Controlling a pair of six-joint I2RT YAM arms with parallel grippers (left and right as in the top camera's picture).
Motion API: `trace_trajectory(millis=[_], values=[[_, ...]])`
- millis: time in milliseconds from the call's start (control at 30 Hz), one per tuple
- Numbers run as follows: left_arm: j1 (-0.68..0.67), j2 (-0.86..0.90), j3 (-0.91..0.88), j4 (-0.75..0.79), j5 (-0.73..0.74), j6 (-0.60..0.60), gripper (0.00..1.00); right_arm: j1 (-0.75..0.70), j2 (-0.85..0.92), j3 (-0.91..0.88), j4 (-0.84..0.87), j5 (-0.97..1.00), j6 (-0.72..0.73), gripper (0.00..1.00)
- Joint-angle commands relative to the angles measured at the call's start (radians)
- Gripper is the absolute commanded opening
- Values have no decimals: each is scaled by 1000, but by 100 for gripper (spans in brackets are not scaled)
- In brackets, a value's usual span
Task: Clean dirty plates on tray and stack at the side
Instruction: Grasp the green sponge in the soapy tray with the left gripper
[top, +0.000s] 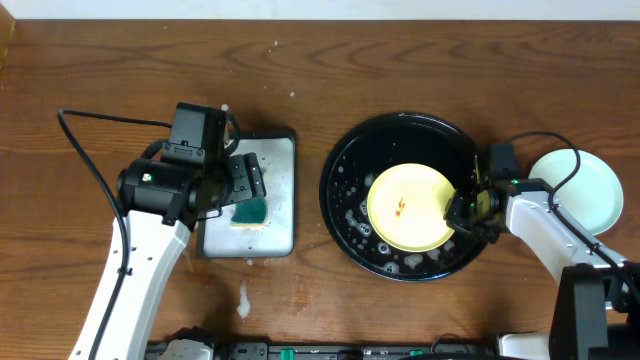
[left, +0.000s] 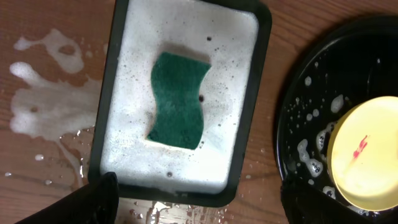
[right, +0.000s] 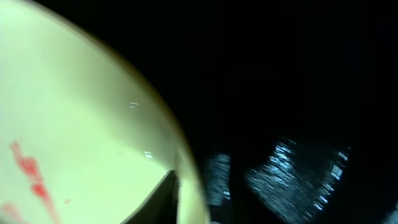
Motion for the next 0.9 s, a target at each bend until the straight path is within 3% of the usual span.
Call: trace_trajectory(millis=[0, 233, 300, 467, 667, 867], values=[[3, 6, 14, 6, -5, 10, 83, 8, -37, 56, 6, -106, -120, 32], [3, 14, -44, 10, -54, 10, 80, 8, -205, 226, -161, -132, -370, 40], [3, 20, -108, 61, -103, 8, 86, 9, -260, 243, -196, -131, -413, 41], [3, 80, -281, 265, -111, 5, 85, 9, -346, 243, -257, -132, -415, 42], [2, 248, -358, 476, -100, 4, 60, 9, -354, 243, -342, -131, -415, 41], [2, 436, -358, 527, -80, 2, 51, 9, -353, 243, -367, -131, -415, 40]])
